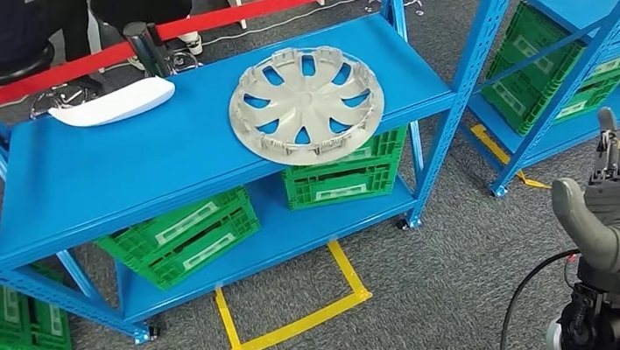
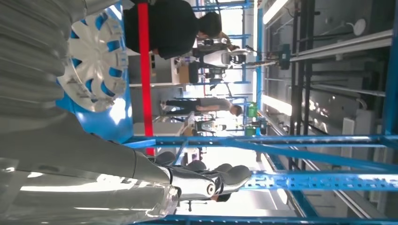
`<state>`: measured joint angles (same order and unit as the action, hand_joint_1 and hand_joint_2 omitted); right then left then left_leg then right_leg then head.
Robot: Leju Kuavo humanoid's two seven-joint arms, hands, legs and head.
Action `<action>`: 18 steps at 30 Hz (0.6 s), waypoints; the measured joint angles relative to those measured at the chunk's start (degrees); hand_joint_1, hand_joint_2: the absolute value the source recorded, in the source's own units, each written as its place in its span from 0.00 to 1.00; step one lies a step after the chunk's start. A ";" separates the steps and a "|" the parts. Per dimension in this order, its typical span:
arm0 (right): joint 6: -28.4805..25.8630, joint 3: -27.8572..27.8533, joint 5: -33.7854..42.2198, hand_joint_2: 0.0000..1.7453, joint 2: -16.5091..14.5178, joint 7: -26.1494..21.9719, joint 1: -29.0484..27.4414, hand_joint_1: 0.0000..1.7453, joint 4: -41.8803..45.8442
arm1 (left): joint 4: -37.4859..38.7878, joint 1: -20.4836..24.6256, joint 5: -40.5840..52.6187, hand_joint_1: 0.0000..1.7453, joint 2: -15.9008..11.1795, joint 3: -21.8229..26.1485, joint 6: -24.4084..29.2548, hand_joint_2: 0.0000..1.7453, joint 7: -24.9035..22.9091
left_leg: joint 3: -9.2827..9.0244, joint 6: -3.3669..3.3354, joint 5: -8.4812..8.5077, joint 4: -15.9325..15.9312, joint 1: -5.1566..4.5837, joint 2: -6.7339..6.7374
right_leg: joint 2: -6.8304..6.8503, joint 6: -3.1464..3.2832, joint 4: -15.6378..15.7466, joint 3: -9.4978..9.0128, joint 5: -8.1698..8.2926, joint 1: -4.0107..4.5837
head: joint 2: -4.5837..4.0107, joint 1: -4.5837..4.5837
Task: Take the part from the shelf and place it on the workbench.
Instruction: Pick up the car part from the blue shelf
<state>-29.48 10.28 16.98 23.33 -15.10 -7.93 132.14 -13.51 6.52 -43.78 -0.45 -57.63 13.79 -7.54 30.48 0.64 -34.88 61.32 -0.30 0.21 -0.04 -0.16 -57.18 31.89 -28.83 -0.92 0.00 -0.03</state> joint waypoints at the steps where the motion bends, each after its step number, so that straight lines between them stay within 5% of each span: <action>1: 0.14 -0.16 0.11 1.00 -0.02 -0.06 -0.01 0.00 0.03 | 0.01 0.01 0.00 0.00 0.00 -0.03 0.00 0.00 -0.01 | 1.86 0.22 -1.47 3.51 0.14 -0.25 | 0.02 0.24 0.07 -0.20 -0.15 -0.02 | 0.00 -0.23; 3: 0.44 -0.33 0.31 1.00 -0.05 -0.09 -0.02 0.00 0.03 | 0.03 -0.07 -0.03 0.00 -0.02 -0.13 0.00 0.00 -0.04 | 6.54 0.50 -3.68 10.90 0.34 -0.38 | -0.03 0.51 0.06 -0.54 -0.56 0.01 | 0.00 -0.49; 5: 0.64 -0.36 0.40 1.00 -0.14 -0.09 0.02 0.00 0.02 | 0.08 -0.16 -0.08 0.00 -0.03 -0.21 0.00 0.00 -0.07 | 8.62 0.61 -1.63 12.13 0.46 -0.34 | -0.22 0.42 0.05 -1.25 -1.13 -0.01 | 0.00 -0.55; 7: 0.77 -0.36 0.41 1.00 -0.25 -0.09 0.12 0.00 0.01 | 0.12 -0.18 -0.13 0.00 -0.03 -0.27 0.00 0.00 -0.07 | 6.88 0.46 3.74 6.03 0.60 -0.35 | -0.39 0.09 0.05 -2.32 -1.91 -0.05 | 0.00 -0.62; 9: 0.86 -0.37 0.39 1.00 -0.30 -0.06 0.31 0.00 -0.03 | 0.15 -0.15 -0.15 0.00 -0.02 -0.32 0.00 0.00 -0.07 | 4.58 0.08 6.43 0.37 0.48 -0.45 | -0.54 -0.50 -0.05 -2.88 -2.61 0.04 | 0.00 -0.68; 14: 1.01 -0.39 0.30 1.00 -0.28 0.09 0.98 0.00 -0.09 | 0.18 -0.14 -0.30 0.00 -0.11 -0.33 0.00 0.00 -0.05 | 3.16 -1.39 5.55 -1.96 0.37 -0.43 | -0.50 -2.16 -0.80 -2.85 -3.81 -0.15 | 0.00 -0.31; 16: 1.03 -0.40 0.26 1.00 -0.27 0.14 1.17 0.00 -0.11 | 0.17 -0.07 -0.30 0.00 -0.11 -0.33 -0.01 0.00 -0.02 | 2.48 -2.03 5.24 -2.27 0.58 -0.26 | -0.29 -2.56 -6.32 -0.14 -6.23 -0.15 | 0.00 0.24; 18: 1.02 -0.37 0.25 1.00 -0.28 0.28 1.20 0.00 -0.22 | 0.17 -0.09 -0.31 0.00 -0.10 -0.33 -0.02 0.00 -0.02 | 1.95 -2.38 4.71 -2.28 0.53 -0.07 | -0.26 -2.78 -14.19 4.69 -8.49 -0.16 | 0.00 0.68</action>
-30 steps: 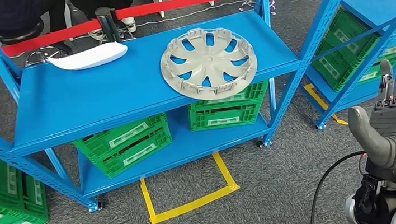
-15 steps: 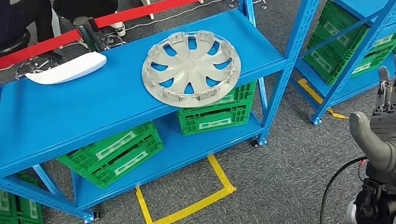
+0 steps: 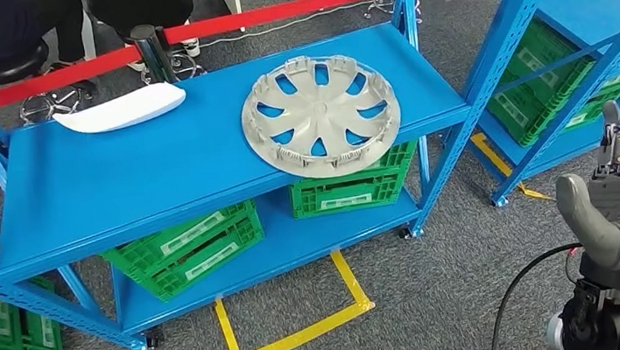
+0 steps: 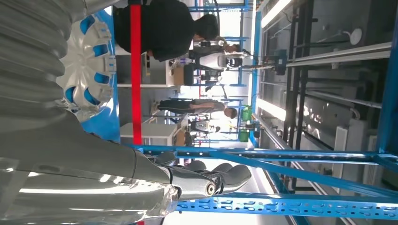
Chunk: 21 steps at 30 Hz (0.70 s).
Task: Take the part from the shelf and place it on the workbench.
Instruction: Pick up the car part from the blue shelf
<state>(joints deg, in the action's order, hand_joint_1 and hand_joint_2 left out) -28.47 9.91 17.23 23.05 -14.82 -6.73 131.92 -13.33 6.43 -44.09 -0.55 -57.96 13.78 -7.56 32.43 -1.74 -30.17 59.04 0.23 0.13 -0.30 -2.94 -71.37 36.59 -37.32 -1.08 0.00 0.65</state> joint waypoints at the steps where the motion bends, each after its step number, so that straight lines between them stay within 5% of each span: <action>1: -0.03 0.02 -0.01 1.00 -0.01 0.09 -0.03 0.00 -0.07 | 0.00 -0.04 -0.01 0.00 0.01 0.00 -0.01 0.00 -0.01 | -0.33 -0.04 -0.30 0.00 -0.06 0.05 | 0.00 -0.01 -2.27 1.79 0.07 0.00 | 0.00 0.09; 3: -0.13 0.03 -0.05 1.00 -0.01 0.22 -0.01 0.00 -0.20 | 0.00 -0.06 -0.02 0.00 0.01 0.00 0.00 0.00 0.00 | -1.37 0.03 -1.01 0.00 -0.19 0.06 | 0.01 0.30 -0.33 2.18 3.63 0.03 | 0.00 0.23; 5: -0.25 0.03 -0.10 1.00 -0.01 0.27 0.07 0.00 -0.26 | 0.00 -0.02 -0.05 0.00 0.05 0.00 0.00 0.00 0.01 | -2.36 0.31 -1.82 -0.04 -0.37 0.01 | 0.04 1.00 6.89 -0.35 8.40 0.23 | 0.00 0.23; 6: -0.29 0.03 -0.12 1.00 -0.01 0.29 0.13 0.00 -0.28 | 0.00 0.03 -0.08 0.00 0.07 0.00 0.00 0.00 0.02 | -2.61 0.56 -2.16 -0.04 -0.46 -0.02 | 0.08 1.35 9.94 -1.54 9.48 0.38 | 0.00 0.23; 12: -0.27 0.10 -0.35 1.00 -0.03 0.56 0.68 0.00 -0.37 | 0.00 0.23 -0.21 0.00 0.05 -0.02 -0.04 0.00 0.01 | -2.59 2.38 -3.97 1.14 -0.43 0.11 | 0.12 2.79 13.84 -3.87 9.13 0.27 | 0.00 -0.30; 16: -0.04 0.38 -0.55 1.00 -0.18 0.83 1.16 0.00 -0.56 | 0.02 0.11 -0.32 0.00 0.01 -0.02 -0.11 0.00 -0.10 | 5.29 3.23 -7.80 13.46 -0.05 -0.21 | 0.24 3.33 14.29 -5.18 8.29 0.16 | 0.00 -1.18; 18: -0.02 0.54 -0.72 1.00 -0.31 1.05 1.41 0.00 -0.69 | 0.02 0.00 -0.34 0.00 -0.03 -0.02 -0.14 0.00 -0.15 | 6.50 3.34 -4.70 12.66 0.13 -0.19 | 0.18 3.16 14.28 -6.14 7.56 0.15 | 0.00 -1.27; 21: -0.04 0.76 -0.93 1.00 -0.38 1.30 1.82 0.00 -0.73 | 0.03 0.01 -0.34 0.00 -0.10 -0.02 -0.14 0.00 -0.13 | 3.14 2.86 1.52 3.26 0.12 -0.16 | 0.10 2.43 14.24 -7.70 6.24 0.20 | 0.00 -1.36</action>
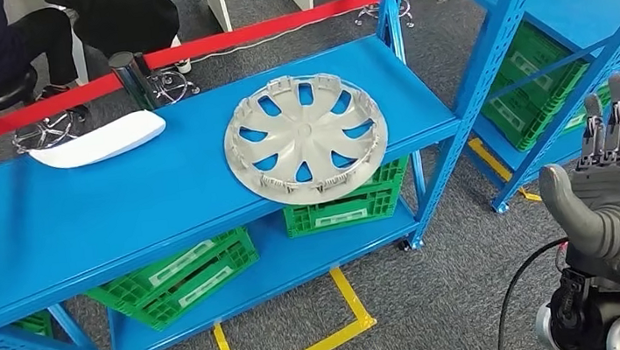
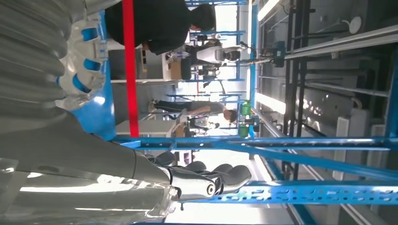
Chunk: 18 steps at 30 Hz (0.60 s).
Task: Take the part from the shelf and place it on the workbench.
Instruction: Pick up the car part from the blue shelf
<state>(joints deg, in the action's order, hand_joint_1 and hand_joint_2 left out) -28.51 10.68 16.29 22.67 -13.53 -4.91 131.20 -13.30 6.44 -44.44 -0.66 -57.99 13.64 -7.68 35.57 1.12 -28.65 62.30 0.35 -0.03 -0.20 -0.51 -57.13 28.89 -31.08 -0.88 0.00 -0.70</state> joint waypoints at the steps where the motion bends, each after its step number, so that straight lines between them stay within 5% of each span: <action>1: -0.01 0.07 -0.03 1.00 -0.02 0.03 0.09 0.00 -0.01 | 0.01 0.02 0.00 0.00 -0.02 0.00 -0.01 0.00 0.02 | -0.84 -0.32 0.42 -1.79 -0.14 0.01 | -0.02 -0.35 0.02 -0.23 -0.33 0.00 | 0.00 0.02; 6: -0.02 0.27 -0.08 1.00 -0.04 0.09 0.39 0.00 0.02 | 0.02 0.10 0.00 0.00 -0.24 0.00 -0.02 0.00 0.08 | -2.16 -2.08 -0.33 -3.36 -0.15 0.04 | 0.03 -1.95 -1.16 -0.26 -1.95 -0.24 | 0.00 0.45; 9: -0.10 0.36 -0.09 1.00 0.04 0.09 0.60 0.00 -0.08 | 0.01 0.10 0.00 0.00 -0.26 -0.01 -0.03 0.00 0.14 | -3.10 -2.81 -1.01 -3.61 -0.08 0.27 | 0.05 -2.40 -11.37 5.41 -5.61 -0.21 | 0.00 1.37; 11: -0.16 0.51 -0.08 1.00 0.04 0.10 0.60 0.00 -0.29 | 0.01 0.06 0.01 0.00 -0.26 -0.02 -0.04 0.00 0.16 | -3.85 -2.89 -1.71 -3.60 -0.16 0.32 | 0.05 -2.45 -15.88 9.06 -5.55 -0.20 | 0.00 1.66; 12: -0.17 0.59 -0.08 1.00 0.04 0.11 0.61 0.00 -0.39 | 0.01 0.05 0.02 0.00 -0.26 -0.02 -0.04 0.00 0.16 | -4.40 -2.85 -2.12 -3.60 -0.20 0.29 | 0.05 -2.35 -15.19 9.48 -3.90 -0.20 | 0.00 1.72; 15: -0.28 0.72 -0.08 1.00 0.05 0.14 0.62 0.00 -0.51 | 0.01 0.10 0.01 0.00 -0.24 -0.05 -0.05 0.00 0.15 | -6.01 -2.36 -3.43 -3.63 -0.33 0.07 | 0.07 -1.69 -5.98 6.76 3.03 -0.05 | 0.00 1.75; 18: -0.41 0.73 -0.09 1.00 0.06 0.18 0.55 0.00 -0.61 | 0.01 0.23 0.02 0.00 -0.22 -0.27 -0.08 0.00 -0.03 | -6.31 -1.44 -4.08 -3.84 -0.46 -0.03 | 0.17 -0.85 -1.88 5.05 3.29 0.39 | 0.00 1.58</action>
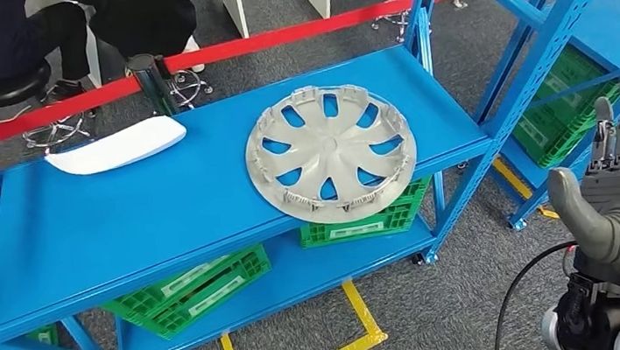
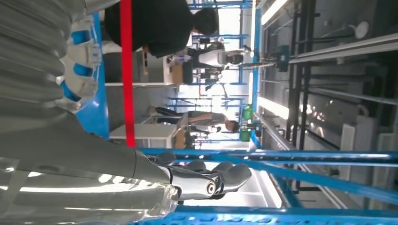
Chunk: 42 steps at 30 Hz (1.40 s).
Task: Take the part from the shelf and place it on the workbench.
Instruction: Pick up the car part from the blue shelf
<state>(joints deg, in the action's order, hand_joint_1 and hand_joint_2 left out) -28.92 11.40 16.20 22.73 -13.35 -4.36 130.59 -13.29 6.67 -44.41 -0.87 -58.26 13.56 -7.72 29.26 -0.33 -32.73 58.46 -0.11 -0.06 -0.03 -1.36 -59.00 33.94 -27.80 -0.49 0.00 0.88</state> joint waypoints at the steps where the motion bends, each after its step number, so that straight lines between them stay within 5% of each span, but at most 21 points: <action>1: -0.03 0.00 -0.01 1.00 0.01 0.01 -0.04 0.00 -0.01 | 0.00 0.00 0.00 0.00 -0.01 -0.12 -0.01 0.00 -0.11 | -0.16 0.34 -0.12 -0.23 0.01 0.06 | -0.01 0.30 0.44 -0.26 -0.22 -0.01 | 0.00 -0.02; 4: -0.07 0.02 -0.03 1.00 -0.01 0.02 -0.13 0.00 0.02 | -0.02 0.08 0.00 0.00 -0.04 -0.35 -0.01 0.00 -0.34 | 0.68 1.30 -1.87 2.52 0.10 0.11 | 0.04 1.16 1.67 -1.52 -0.30 -0.33 | 0.00 -0.51; 7: -0.06 0.15 -0.03 1.00 -0.07 0.08 -0.26 0.00 -0.05 | -0.02 -0.03 -0.02 0.00 -0.06 -0.50 -0.01 0.00 -0.36 | 7.11 1.83 -4.90 12.64 0.39 0.00 | 0.15 1.69 1.99 -2.50 -1.00 -0.40 | 0.00 -1.25; 9: -0.04 0.25 -0.02 1.00 -0.14 0.19 -0.38 0.00 -0.12 | -0.01 -0.23 -0.02 0.00 -0.09 -0.63 -0.01 0.00 -0.36 | 9.66 1.95 -3.16 14.35 0.54 0.01 | 0.05 1.63 1.98 -3.38 -1.73 -0.41 | 0.00 -1.43; 11: -0.03 0.31 -0.02 1.00 -0.17 0.31 -0.43 0.00 -0.15 | 0.00 -0.29 -0.03 0.00 -0.09 -0.67 -0.01 0.00 -0.35 | 8.55 1.76 1.98 8.89 0.60 0.04 | -0.06 1.34 1.99 -4.57 -2.64 -0.44 | 0.00 -1.55; 13: 0.00 0.37 -0.03 1.00 -0.16 0.37 -0.41 0.00 -0.14 | 0.00 -0.24 -0.03 0.00 -0.10 -0.67 -0.01 0.00 -0.35 | 6.40 1.31 4.87 3.27 0.44 0.08 | -0.16 0.73 1.88 -5.36 -3.57 -0.30 | 0.00 -1.62; 17: 0.14 0.49 -0.05 1.00 -0.12 0.66 -0.35 0.00 -0.12 | 0.00 -0.18 -0.12 0.00 -0.15 -0.69 -0.02 0.00 -0.35 | 5.16 0.10 4.22 1.03 0.18 0.06 | -0.22 -0.61 2.14 -5.91 -4.40 -0.44 | 0.00 -1.30; 19: 0.31 0.51 -0.14 1.00 0.04 1.15 -0.27 0.00 -0.13 | 0.00 -0.11 -0.18 0.00 -0.14 -0.69 -0.01 0.00 -0.22 | 4.46 -0.55 4.11 0.52 0.43 0.10 | -0.17 -1.23 -0.23 -5.08 -5.84 -0.52 | 0.00 -1.02; 23: 0.09 0.87 -1.69 1.00 0.39 4.14 -0.29 0.00 -0.47 | 0.00 -0.12 -0.43 0.00 -0.05 -0.69 0.06 0.00 0.01 | 3.42 -1.26 3.21 0.38 0.52 0.27 | -0.14 -2.01 -13.30 3.14 -9.53 -0.64 | 0.00 0.01; 25: -0.31 1.17 -3.33 1.00 0.57 6.36 -0.22 0.00 -0.68 | 0.00 -0.14 -0.53 0.00 -0.01 -0.69 0.08 0.00 -0.01 | 2.64 -1.37 2.60 0.42 0.53 0.22 | -0.11 -2.50 -12.08 4.03 -6.27 -0.91 | 0.00 0.20; 27: -0.11 1.46 -5.04 1.00 0.89 8.46 0.09 0.00 -0.87 | 0.01 -0.10 -0.56 0.00 0.02 -0.69 0.07 0.00 -0.01 | 1.84 -1.15 1.83 0.52 0.43 0.09 | -0.09 -3.22 -5.40 1.95 -1.21 -1.36 | 0.00 0.26; 28: 0.31 1.63 -6.41 1.00 1.16 9.82 0.38 0.00 -0.99 | 0.01 -0.06 -0.56 0.00 0.03 -0.69 0.04 0.00 -0.01 | 1.68 -0.93 1.45 0.68 0.27 0.04 | -0.06 -3.19 -2.26 0.82 0.02 -1.51 | 0.00 0.29; 32: 3.39 2.56 -18.97 1.00 3.11 19.24 2.35 0.00 -1.98 | 0.02 -0.03 -0.51 0.00 -0.06 -0.69 -0.39 0.00 -0.08 | 1.74 -0.32 1.02 0.64 -0.11 0.21 | -0.13 -1.58 0.59 -0.30 -0.03 -1.36 | 0.00 -0.44; 37: 9.05 3.71 -36.81 1.00 6.05 31.64 5.59 0.00 -4.54 | 0.02 0.05 0.19 0.00 -0.01 -0.73 -1.02 0.00 -0.33 | 1.52 -0.12 0.94 0.39 0.16 0.30 | -0.19 -1.37 0.59 -0.38 -0.34 -1.06 | 0.00 -0.82; 42: 12.66 4.74 -42.38 1.00 8.39 35.36 7.66 0.00 -6.91 | 0.02 0.04 0.67 0.00 0.02 -0.77 -1.15 0.00 -0.44 | 1.54 -0.03 0.95 0.31 0.22 0.28 | -0.19 -1.31 0.58 -0.39 -0.38 -1.06 | 0.00 -0.86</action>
<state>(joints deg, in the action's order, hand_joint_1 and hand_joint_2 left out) -16.26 16.14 -26.18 31.12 22.01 3.30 123.68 -13.27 6.71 -43.74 -0.86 -59.03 12.41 -8.15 30.80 -0.36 -31.79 58.77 0.11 0.22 -0.23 -2.67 -58.42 33.55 -28.17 -1.55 0.00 0.02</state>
